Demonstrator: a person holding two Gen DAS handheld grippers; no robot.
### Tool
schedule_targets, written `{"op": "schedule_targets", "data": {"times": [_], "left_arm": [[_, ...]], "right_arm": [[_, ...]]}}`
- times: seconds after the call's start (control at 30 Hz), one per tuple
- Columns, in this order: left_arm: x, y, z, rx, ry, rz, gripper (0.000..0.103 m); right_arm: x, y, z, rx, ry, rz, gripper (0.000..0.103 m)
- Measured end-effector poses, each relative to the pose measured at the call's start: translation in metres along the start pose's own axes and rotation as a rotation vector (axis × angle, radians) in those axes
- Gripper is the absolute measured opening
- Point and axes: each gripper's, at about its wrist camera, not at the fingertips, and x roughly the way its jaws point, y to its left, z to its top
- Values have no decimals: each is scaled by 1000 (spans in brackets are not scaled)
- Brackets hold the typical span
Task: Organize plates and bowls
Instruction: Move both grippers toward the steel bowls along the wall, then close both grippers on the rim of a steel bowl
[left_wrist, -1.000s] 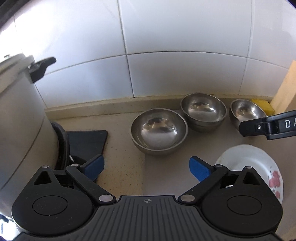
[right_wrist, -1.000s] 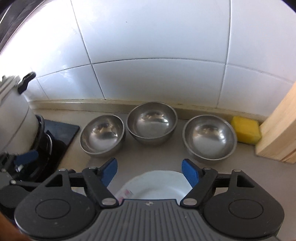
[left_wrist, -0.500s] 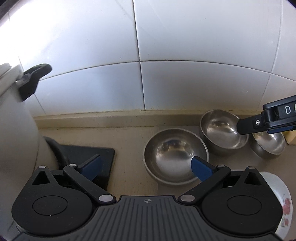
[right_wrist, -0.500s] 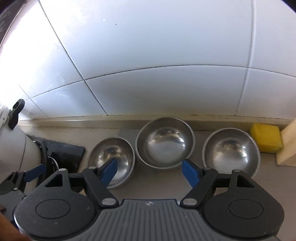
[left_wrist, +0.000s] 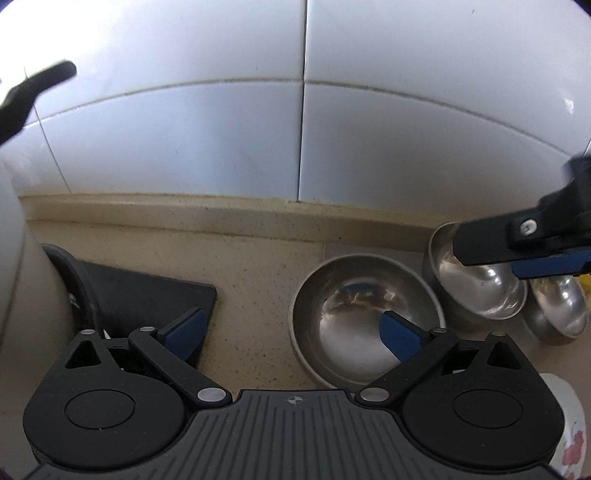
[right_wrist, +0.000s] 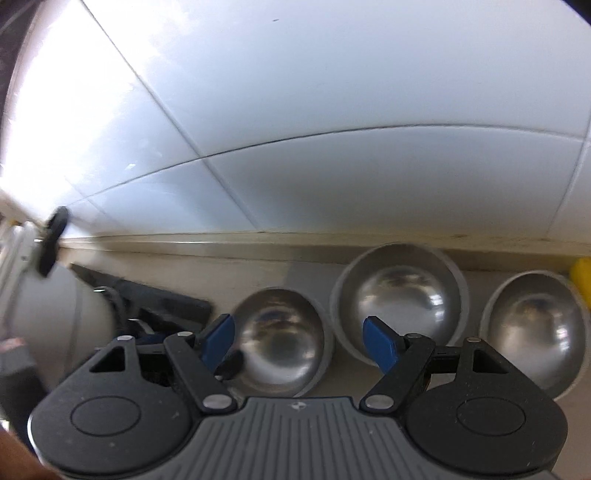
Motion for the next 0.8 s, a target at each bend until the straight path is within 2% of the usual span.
{"op": "schedule_targets", "data": {"times": [0.1, 0.17, 0.3, 0.47, 0.57, 0.63, 0.7, 0.8], "left_arm": [[10, 2, -2, 6, 31, -4, 88], [16, 4, -3, -2, 47, -12, 81], [21, 4, -6, 16, 59, -11, 78], [21, 6, -11, 25, 69, -26, 65], [26, 4, -11, 35, 78, -19, 63], [29, 4, -11, 31, 85, -20, 63], [30, 5, -12, 27, 87, -15, 63], [35, 5, -9, 21, 92, -17, 61]], "right_arm": [[7, 4, -6, 25, 55, 83, 60], [11, 8, -9, 25, 89, 104, 60], [24, 8, -15, 69, 132, 133, 60], [29, -2, -25, 98, 148, 98, 54], [30, -9, -30, 106, 147, 66, 52], [35, -12, -29, 125, 150, 33, 43], [39, -18, -28, 160, 151, 52, 39], [47, -20, -28, 187, 143, 30, 37]]}}
